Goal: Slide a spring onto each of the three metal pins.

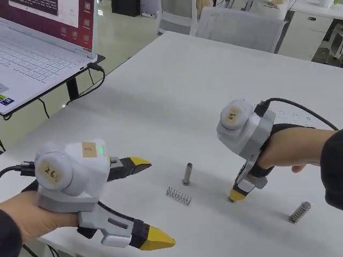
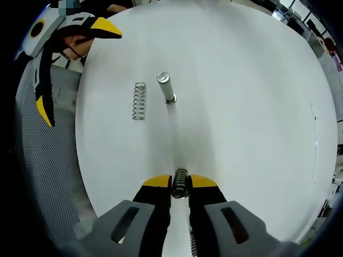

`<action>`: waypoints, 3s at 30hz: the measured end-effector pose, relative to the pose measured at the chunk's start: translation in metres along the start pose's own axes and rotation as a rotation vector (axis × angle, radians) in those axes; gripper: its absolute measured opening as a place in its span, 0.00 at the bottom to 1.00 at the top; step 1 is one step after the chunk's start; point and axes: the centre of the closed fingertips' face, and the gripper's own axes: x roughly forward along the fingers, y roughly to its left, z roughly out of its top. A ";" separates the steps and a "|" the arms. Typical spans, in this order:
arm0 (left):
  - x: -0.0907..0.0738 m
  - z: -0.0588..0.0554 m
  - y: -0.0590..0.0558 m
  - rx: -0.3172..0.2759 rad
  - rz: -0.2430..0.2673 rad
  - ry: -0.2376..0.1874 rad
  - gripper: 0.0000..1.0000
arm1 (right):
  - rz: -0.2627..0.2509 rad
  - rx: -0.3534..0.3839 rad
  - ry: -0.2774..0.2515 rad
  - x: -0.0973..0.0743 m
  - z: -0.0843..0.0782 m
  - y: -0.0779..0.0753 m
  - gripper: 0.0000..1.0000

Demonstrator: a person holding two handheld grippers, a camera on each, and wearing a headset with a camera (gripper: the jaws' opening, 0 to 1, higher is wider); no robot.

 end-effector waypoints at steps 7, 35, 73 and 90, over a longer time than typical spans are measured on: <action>0.000 -0.001 0.000 0.000 0.000 0.003 0.88 | 0.003 -0.005 -0.017 -0.002 0.002 0.001 0.14; 0.002 -0.001 -0.003 0.004 -0.002 0.007 0.88 | -0.060 -0.048 -0.138 -0.048 0.020 0.005 0.19; -0.002 -0.004 0.000 -0.004 0.002 0.012 0.88 | 0.010 -0.126 -0.196 0.009 0.080 0.054 0.15; -0.004 -0.006 0.003 -0.013 0.002 0.012 0.87 | 0.018 -0.100 -0.179 0.026 0.077 0.051 0.12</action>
